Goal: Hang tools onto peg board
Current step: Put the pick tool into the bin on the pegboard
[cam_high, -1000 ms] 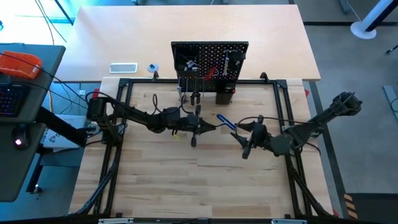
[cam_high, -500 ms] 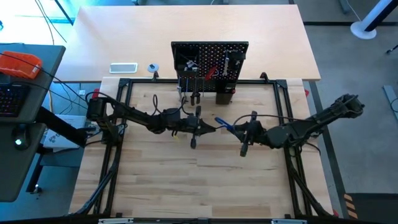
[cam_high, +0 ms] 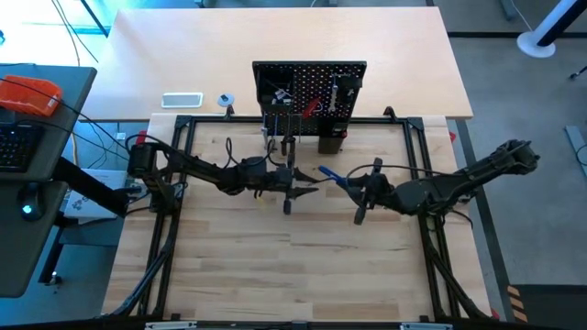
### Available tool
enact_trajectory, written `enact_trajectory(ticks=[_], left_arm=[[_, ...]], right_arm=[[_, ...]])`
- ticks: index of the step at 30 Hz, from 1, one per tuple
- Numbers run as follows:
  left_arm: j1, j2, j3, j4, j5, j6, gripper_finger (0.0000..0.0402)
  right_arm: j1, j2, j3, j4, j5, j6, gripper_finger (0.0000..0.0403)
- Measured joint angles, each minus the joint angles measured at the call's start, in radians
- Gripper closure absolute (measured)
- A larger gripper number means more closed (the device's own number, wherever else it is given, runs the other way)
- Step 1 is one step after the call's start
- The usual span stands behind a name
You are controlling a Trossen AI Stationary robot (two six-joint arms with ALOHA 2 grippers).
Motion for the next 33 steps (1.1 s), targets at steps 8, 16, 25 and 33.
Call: enact_trajectory(ticks=[8, 16, 25, 33], left_arm=[[0.062, -0.029, -0.001, -0.029, 0.001, -0.038, 0.0212], [0.093, -0.133, -0.002, -0.189, 0.004, -0.036, 0.0184], [0.095, -0.18, -0.002, -0.308, -0.003, -0.035, 0.0185], [0.09, -0.179, -0.002, -0.36, -0.003, -0.05, 0.0186]], right_arm=[[-0.003, -0.101, 0.001, -0.025, 0.105, -0.081, 0.039], [-0.023, -0.17, 0.089, -0.134, 0.273, -0.232, 0.039], [-0.15, -0.083, 0.317, -0.341, 0.244, -0.293, 0.039], [-0.242, 0.027, 0.464, -0.394, 0.212, -0.392, 0.039]])
